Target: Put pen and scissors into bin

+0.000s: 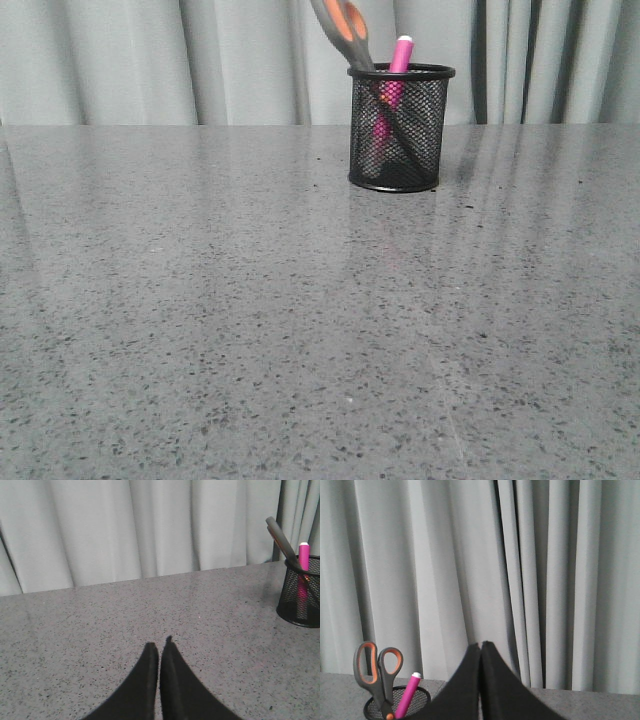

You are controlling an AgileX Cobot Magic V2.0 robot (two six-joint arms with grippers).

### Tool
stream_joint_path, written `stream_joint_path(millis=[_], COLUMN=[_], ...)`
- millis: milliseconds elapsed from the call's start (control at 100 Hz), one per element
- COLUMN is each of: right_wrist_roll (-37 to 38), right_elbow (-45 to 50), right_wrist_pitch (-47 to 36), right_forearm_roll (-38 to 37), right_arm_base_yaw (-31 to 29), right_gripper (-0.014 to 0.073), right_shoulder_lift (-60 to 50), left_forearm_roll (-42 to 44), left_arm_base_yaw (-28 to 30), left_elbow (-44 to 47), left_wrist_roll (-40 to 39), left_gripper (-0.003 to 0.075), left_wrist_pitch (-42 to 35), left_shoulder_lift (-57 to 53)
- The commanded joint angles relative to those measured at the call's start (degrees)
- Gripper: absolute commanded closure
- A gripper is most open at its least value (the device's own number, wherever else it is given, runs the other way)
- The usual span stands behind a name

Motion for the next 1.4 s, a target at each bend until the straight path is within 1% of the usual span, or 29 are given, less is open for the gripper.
stream_joint_path(millis=[0, 130, 200, 300, 420, 730, 1390], right_wrist_roll=[-1.56, -1.56, -1.56, -1.56, -1.56, -1.56, -1.56], right_elbow=[3.41, 10.36, 12.78, 14.48, 15.45, 16.10, 16.10], right_wrist_pitch=[-1.66, -1.38, 0.26, 4.10, 4.80, 4.98, 4.98], right_forearm_roll=[-1.38, -1.38, -0.98, -0.68, -0.68, -0.68, -0.68], right_arm_base_yaw=[-0.47, -0.47, -0.47, -0.47, -0.47, -0.47, -0.47], right_gripper=[0.0670, 0.0670, 0.0670, 0.0670, 0.0670, 0.0670, 0.0670], right_shoulder_lift=[-6.49, -14.80, -18.54, -22.74, -25.51, -25.87, -25.87], left_forearm_roll=[-2.62, -5.66, -7.41, -8.98, -9.26, -13.36, -13.34], left_arm_base_yaw=[0.14, 0.14, 0.14, 0.14, 0.14, 0.14, 0.14], left_elbow=[0.63, 4.47, 6.45, 8.49, 10.73, 12.14, 12.14], left_wrist_roll=[0.27, 0.27, 0.27, 0.27, 0.27, 0.27, 0.27], left_gripper=[0.0739, 0.0739, 0.0739, 0.0739, 0.0739, 0.0739, 0.0739], left_wrist_pitch=[-3.26, -7.14, -7.63, -7.63, -7.73, -7.18, -7.08], left_shoulder_lift=[-3.86, -11.82, -15.68, -20.12, -23.68, -24.25, -24.25])
